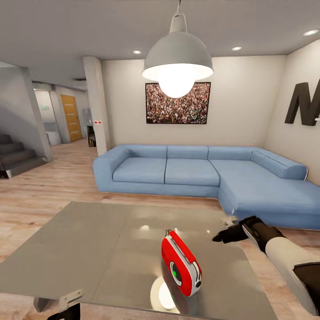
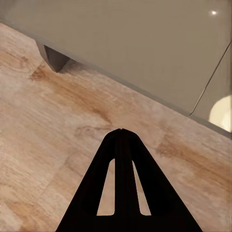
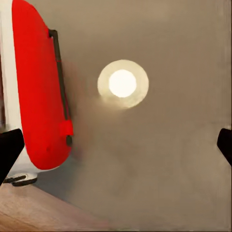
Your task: Turn on the radio receiver that's on the table in the living room.
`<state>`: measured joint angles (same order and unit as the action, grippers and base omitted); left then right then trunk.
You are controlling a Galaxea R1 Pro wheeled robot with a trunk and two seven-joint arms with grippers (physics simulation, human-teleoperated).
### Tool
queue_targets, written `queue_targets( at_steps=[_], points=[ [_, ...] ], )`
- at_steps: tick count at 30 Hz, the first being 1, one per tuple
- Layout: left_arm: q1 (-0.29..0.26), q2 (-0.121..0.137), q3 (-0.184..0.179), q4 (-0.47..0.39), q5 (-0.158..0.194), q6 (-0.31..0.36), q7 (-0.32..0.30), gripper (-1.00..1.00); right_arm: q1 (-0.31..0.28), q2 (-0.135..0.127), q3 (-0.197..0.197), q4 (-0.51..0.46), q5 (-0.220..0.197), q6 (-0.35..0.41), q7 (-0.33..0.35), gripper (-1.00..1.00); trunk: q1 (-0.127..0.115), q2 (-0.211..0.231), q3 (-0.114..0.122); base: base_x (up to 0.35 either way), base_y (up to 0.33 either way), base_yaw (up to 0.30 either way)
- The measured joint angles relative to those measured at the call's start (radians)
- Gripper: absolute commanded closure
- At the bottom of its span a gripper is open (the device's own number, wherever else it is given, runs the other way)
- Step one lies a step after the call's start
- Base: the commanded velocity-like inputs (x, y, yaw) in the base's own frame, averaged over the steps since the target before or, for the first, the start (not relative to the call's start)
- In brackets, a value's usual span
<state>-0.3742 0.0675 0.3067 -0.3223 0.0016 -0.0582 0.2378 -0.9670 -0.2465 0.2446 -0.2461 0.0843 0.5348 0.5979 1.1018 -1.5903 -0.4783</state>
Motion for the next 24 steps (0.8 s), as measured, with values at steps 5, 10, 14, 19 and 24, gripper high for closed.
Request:
queue_targets(
  at_steps=[5, 10, 14, 19, 24],
  points=[
    [0.000, 0.000, 0.000, 0.000, 0.000, 0.000, 0.000, 1.00, 0.001, -0.017, 0.000, 0.112, -0.007, -0.119, -0.043, -1.00, -0.019, 0.035, 0.016, 0.000, 0.000, 0.000],
    [0.000, 0.000, 0.000, 0.000, 0.000, 0.000, 0.000, 1.00, 0.004, -0.021, 0.000, 0.289, -0.013, -0.322, -0.130, -1.00, -0.038, 0.070, 0.031, -0.057, 0.000, 0.000],
    [0.000, 0.000, 0.000, 0.000, 0.000, 0.000, 0.000, 1.00, 0.013, -0.034, 0.000, 0.317, -0.017, -0.386, -0.137, -1.00, -0.054, 0.098, 0.044, -0.268, 0.000, 0.000],
    [0.000, 0.000, 0.000, 0.000, 0.000, 0.000, 0.000, 1.00, 0.027, -0.033, -0.001, 0.323, -0.019, -0.404, -0.146, -1.00, -0.073, 0.133, 0.060, -0.326, 0.000, 0.000],
    [0.000, -0.001, -0.001, 0.000, 0.000, 0.000, -0.001, 1.00, 0.035, -0.030, -0.001, 0.323, -0.020, -0.406, -0.148, -1.00, -0.092, 0.168, 0.075, -0.335, 0.000, 0.000]
  ],
)
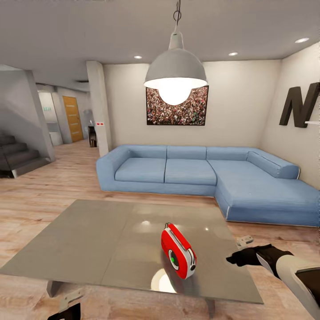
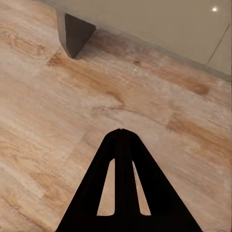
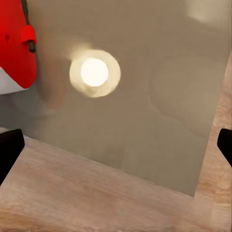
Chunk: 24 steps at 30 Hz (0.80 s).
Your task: Turn on the radio receiver that's on the table in the living room.
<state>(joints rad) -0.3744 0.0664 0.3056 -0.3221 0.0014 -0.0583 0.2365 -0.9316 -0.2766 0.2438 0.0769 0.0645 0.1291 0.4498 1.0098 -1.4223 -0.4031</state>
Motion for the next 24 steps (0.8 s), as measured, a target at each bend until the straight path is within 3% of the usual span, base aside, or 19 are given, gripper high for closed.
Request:
queue_targets(
  at_steps=[9, 17, 24],
  points=[
    [0.000, -0.001, 0.000, 0.000, 0.000, 0.000, 0.000, 1.00, 0.004, 0.001, 0.000, 0.000, 0.000, 0.000, 0.000, -1.00, -0.035, 0.063, 0.028, -0.289, 0.000, 0.000],
    [0.000, -0.001, -0.002, 0.000, 0.000, 0.000, 0.000, 1.00, 0.008, 0.004, 0.000, 0.000, 0.000, 0.000, 0.000, -1.00, -0.035, 0.063, 0.028, -0.029, 0.000, 0.000],
    [0.000, 0.000, -0.002, 0.000, 0.000, 0.000, 0.000, 1.00, 0.011, 0.004, 0.000, 0.000, 0.000, 0.000, 0.000, -1.00, -0.061, 0.112, 0.050, -0.001, 0.000, 0.000]
  ],
)
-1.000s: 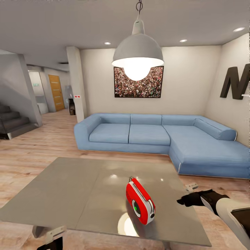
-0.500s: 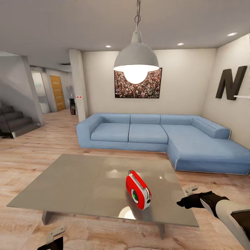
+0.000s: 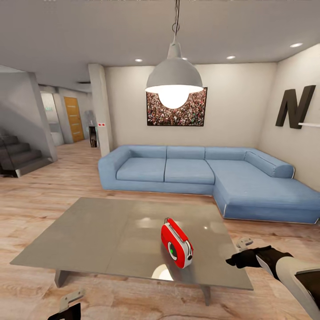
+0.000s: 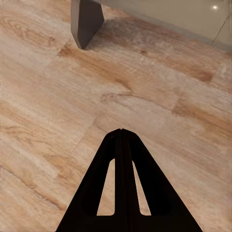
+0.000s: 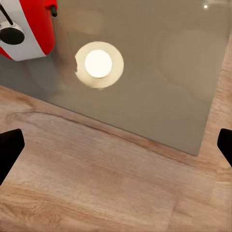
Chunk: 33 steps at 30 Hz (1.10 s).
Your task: Turn on the radio receiver that's on the table in the living room.
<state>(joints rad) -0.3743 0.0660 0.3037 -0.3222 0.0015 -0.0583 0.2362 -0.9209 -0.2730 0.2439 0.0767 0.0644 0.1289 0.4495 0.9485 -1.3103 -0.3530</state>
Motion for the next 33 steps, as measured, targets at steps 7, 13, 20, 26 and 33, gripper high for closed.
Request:
queue_targets(
  at_steps=[7, 13, 20, 26, 33],
  points=[
    [0.000, 0.000, 0.000, 0.000, 0.000, 0.000, 0.000, 1.00, 0.007, 0.002, 0.000, 0.001, 0.000, -0.001, -0.001, -1.00, -0.027, 0.049, 0.022, -0.007, 0.000, 0.000],
    [0.000, 0.000, 0.000, 0.000, 0.000, 0.000, 0.000, 1.00, 0.056, 0.012, 0.000, 0.001, 0.000, -0.005, -0.002, -1.00, -0.050, 0.091, 0.041, -0.208, 0.000, 0.000],
    [0.000, 0.000, 0.000, 0.001, 0.000, 0.000, 0.000, 1.00, 0.152, 0.024, 0.000, 0.001, 0.000, -0.093, -0.005, -1.00, -0.077, 0.140, 0.063, -0.326, 0.000, 0.000],
    [0.000, 0.000, 0.000, 0.001, 0.000, 0.000, 0.000, 1.00, 0.263, 0.033, -0.001, 0.001, -0.108, -0.118, -0.042, -1.00, -0.100, 0.182, 0.081, -0.222, 0.000, 0.000],
    [0.000, 0.000, -0.001, 0.001, 0.000, 0.000, 0.000, 1.00, 0.359, 0.069, 0.000, 0.000, -0.172, -0.174, -0.324, -1.00, -0.100, 0.182, 0.082, -0.020, 0.000, 0.000]
  ],
)
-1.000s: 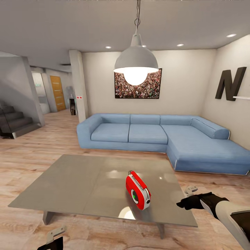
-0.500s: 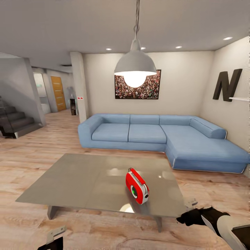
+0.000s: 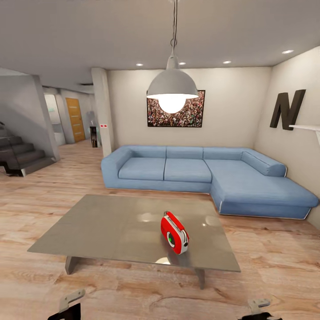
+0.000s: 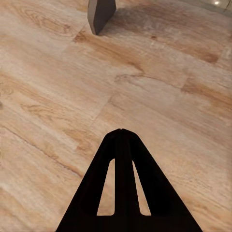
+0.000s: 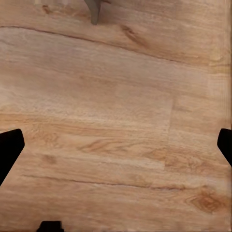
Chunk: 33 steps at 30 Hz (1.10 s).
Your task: Turn on the radio receiver that's on the table in the living room.
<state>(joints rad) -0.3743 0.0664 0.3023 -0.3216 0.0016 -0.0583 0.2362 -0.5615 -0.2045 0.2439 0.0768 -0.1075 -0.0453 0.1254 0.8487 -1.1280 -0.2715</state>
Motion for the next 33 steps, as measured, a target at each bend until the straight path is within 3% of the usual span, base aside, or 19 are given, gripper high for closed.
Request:
queue_targets(
  at_steps=[5, 8, 10, 13, 17, 20, 25, 30, 33],
  points=[
    [0.000, -0.003, -0.015, 0.055, -0.002, 0.007, -0.029, 1.00, 0.021, 0.026, 0.000, 0.000, 0.001, -0.002, -0.036, -1.00, 0.000, 0.000, 0.000, -0.001, 0.000, 0.000],
    [0.000, 0.021, -0.121, 0.205, -0.029, 0.000, -0.120, 1.00, 0.034, 0.032, 0.000, 0.000, 0.001, -0.004, -0.049, -1.00, 0.000, 0.000, 0.000, 0.000, 0.000, 0.000],
    [0.000, 0.053, -0.154, 0.275, -0.040, -0.019, -0.141, 1.00, 0.039, 0.032, 0.001, 0.000, 0.001, -0.004, -0.082, -1.00, 0.000, 0.000, 0.000, 0.000, 0.000, 0.000],
    [0.000, 0.086, -0.172, 0.339, -0.049, -0.074, -0.156, 1.00, 0.072, 0.048, 0.001, 0.000, 0.001, -0.004, -0.147, -1.00, 0.000, 0.000, 0.000, 0.000, 0.000, 0.000],
    [0.001, 0.099, -0.179, 0.387, -0.053, -0.099, -0.154, 1.00, 0.099, 0.072, 0.002, 0.000, 0.000, 0.000, -0.168, -1.00, 0.000, 0.000, 0.000, 0.000, 0.000, 0.000],
    [0.002, 0.096, -0.180, 0.399, -0.053, -0.104, -0.150, 1.00, 0.105, 0.105, 0.002, 0.000, 0.000, 0.000, -0.171, -1.00, 0.000, 0.000, 0.000, 0.000, 0.000, 0.000],
    [0.004, 0.065, -0.180, 0.401, -0.051, -0.100, -0.155, 1.00, 0.106, 0.120, 0.002, 0.000, 0.000, 0.001, -0.171, -1.00, 0.000, 0.000, 0.000, 0.000, 0.000, 0.000],
    [0.006, -0.031, -0.180, 0.401, -0.052, -0.099, -0.158, 1.00, 0.106, 0.122, 0.001, 0.000, -0.001, 0.001, -0.171, -1.00, 0.000, 0.000, 0.000, 0.000, 0.000, 0.000],
    [0.007, -0.068, -0.180, 0.401, -0.051, -0.101, -0.158, 1.00, 0.106, 0.122, 0.001, 0.000, 0.000, 0.001, -0.171, -1.00, 0.000, 0.000, 0.000, 0.000, 0.000, 0.000]
  ],
)
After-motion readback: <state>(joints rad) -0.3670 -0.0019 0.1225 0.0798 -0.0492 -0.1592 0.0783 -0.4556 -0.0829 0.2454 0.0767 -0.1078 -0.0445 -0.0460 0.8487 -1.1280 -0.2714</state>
